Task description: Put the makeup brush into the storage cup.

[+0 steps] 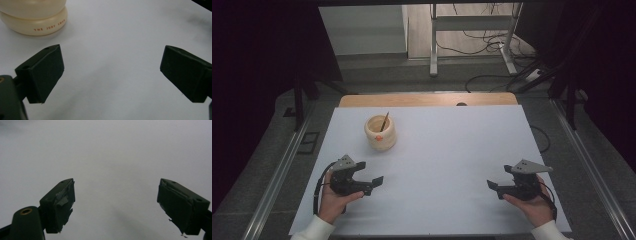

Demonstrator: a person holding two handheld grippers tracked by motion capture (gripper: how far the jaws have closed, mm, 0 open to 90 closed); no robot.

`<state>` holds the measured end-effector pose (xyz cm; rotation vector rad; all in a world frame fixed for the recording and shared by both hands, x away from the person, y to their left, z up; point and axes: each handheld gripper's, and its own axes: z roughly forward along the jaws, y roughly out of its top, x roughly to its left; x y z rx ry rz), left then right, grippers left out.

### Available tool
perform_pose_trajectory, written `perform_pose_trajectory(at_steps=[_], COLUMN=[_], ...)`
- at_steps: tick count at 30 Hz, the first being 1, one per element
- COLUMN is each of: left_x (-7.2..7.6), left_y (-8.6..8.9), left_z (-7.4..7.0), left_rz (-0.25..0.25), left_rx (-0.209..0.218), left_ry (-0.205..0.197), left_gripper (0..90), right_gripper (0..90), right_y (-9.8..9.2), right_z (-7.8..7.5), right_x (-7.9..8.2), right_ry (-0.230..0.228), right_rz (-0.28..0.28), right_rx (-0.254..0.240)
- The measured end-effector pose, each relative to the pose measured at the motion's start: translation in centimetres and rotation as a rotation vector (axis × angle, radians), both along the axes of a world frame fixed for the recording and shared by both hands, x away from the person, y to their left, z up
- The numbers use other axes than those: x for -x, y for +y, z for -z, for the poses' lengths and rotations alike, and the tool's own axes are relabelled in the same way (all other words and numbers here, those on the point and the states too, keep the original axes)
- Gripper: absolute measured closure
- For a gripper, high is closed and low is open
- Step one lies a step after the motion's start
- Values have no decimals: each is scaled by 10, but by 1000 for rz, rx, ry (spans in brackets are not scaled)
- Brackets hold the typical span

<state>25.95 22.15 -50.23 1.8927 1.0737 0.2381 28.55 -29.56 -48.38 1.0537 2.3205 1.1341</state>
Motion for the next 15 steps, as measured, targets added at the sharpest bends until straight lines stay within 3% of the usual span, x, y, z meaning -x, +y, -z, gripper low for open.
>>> perform_pose_trajectory(at_steps=[15], left_x=[-5], left_y=[-1], left_z=[-1], left_rz=[-4], left_rx=[19], left_ry=[-9], left_gripper=[61], right_gripper=[148], right_y=[-3], right_z=[1], right_x=[-1], right_ry=[1], right_rz=[3], right_rx=[-11])
